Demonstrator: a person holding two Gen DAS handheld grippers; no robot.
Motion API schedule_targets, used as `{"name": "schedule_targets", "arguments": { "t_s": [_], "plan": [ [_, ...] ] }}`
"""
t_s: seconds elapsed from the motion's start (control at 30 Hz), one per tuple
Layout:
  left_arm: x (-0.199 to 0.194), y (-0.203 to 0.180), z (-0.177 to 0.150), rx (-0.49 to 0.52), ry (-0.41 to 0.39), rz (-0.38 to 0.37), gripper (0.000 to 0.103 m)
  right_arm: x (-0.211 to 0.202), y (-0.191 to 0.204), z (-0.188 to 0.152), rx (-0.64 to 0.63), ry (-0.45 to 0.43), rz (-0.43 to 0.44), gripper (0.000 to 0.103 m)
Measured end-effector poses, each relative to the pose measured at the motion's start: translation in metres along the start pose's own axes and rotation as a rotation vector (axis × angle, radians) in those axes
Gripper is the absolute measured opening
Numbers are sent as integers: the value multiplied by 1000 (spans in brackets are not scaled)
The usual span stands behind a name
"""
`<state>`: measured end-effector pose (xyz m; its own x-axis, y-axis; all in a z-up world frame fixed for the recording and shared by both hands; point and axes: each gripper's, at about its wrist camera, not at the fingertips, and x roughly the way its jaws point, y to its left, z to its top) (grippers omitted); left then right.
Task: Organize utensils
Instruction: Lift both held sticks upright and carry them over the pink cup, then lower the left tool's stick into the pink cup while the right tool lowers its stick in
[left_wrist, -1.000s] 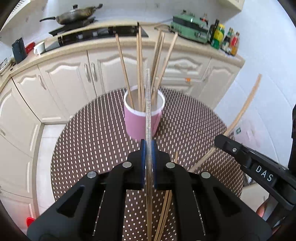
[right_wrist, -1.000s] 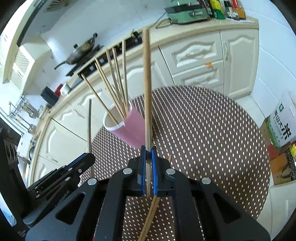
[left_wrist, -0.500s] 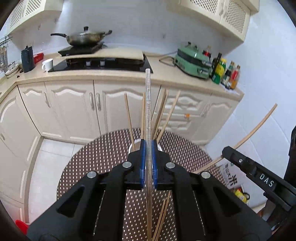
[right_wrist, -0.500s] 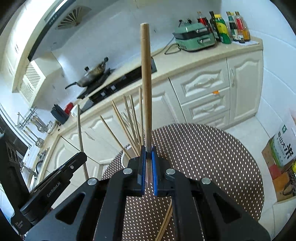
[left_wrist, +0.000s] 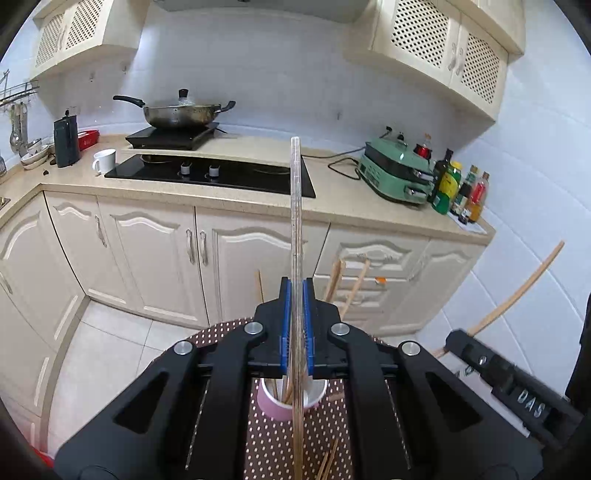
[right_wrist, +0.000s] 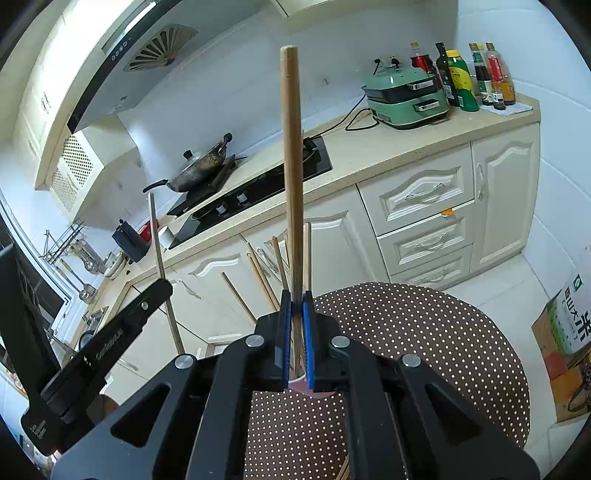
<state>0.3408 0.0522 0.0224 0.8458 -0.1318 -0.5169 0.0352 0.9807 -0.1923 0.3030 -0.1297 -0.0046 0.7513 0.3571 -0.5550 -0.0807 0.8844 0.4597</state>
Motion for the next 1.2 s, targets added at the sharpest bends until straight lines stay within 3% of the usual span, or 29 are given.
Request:
{"name": "schedule_targets", "arguments": {
  "t_s": [0.4,0.63,0.87,1.0,1.2],
  "plan": [
    [52,5,8,-12,-31,41,7,48,-1,5,-11,79,-19,5],
    [83,11,4,-44,-36,28,7,76,-8,-1,-11,148,-47,5],
    [107,14,-6,-43,-52,64,7,92,-14,-7,10,184,-46,5],
    [111,12,-17,-20,-100,94,7,96,-11,-6,0,187,-46,5],
    [110,10,-39,0,-90,99,7,101,-7,-10,-30,202,-43,5]
  ]
}}
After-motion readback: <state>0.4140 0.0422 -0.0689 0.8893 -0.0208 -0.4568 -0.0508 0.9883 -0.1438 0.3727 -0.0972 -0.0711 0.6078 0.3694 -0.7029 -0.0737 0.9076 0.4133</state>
